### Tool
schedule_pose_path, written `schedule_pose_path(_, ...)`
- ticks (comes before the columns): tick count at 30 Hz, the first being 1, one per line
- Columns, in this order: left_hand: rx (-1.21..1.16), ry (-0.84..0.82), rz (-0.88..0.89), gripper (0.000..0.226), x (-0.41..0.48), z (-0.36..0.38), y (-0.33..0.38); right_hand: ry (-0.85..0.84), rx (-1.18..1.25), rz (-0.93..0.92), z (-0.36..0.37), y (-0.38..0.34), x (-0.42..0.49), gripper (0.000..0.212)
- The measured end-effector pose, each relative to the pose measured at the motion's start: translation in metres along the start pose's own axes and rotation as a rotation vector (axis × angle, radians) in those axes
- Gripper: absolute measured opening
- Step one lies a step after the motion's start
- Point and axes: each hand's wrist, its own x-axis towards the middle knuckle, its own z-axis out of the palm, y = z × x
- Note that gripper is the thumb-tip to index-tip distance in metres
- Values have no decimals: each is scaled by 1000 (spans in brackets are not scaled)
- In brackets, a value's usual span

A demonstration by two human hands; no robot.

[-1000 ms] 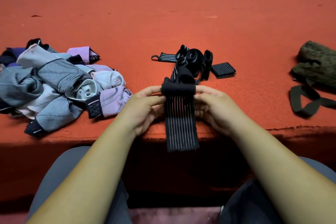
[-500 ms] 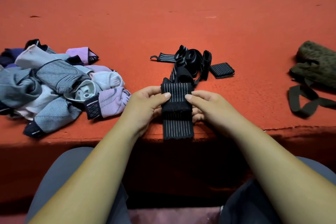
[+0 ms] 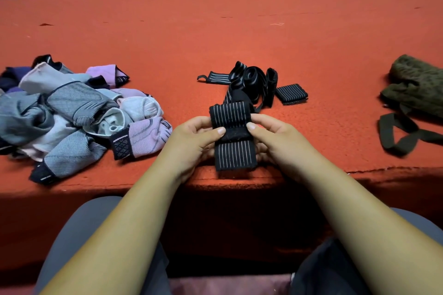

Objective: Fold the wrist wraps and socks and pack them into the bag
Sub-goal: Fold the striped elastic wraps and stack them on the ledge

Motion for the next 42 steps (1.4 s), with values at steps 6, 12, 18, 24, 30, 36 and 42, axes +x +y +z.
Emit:
schedule_pose_path(6,-60,57,-41,26,0,6,3,-12,187,-23,-6,1,4,31)
schedule_pose_path(12,-73,45,-68,38,-3,13,8,34,194,-35,-11,-7,5,42)
schedule_pose_path(18,-70,71,5,28,5,25,4,39,196,-67,-19,-8,6,34)
schedule_pose_path(24,-23,59,25,38,28,63,7,330,-43,-104,-50,2,16,41)
schedule_pose_path(30,183,91,80,30,57,114,4,608,-314,-154,-102,-4,22,17)
schedule_pose_path(36,460,-20,142,22,97,160,-8,736,-516,-51,-146,-10,36,17)
schedule_pose_path(42,848,-97,283,33,129,192,-13,816,-693,-19,-179,-10,45,36)
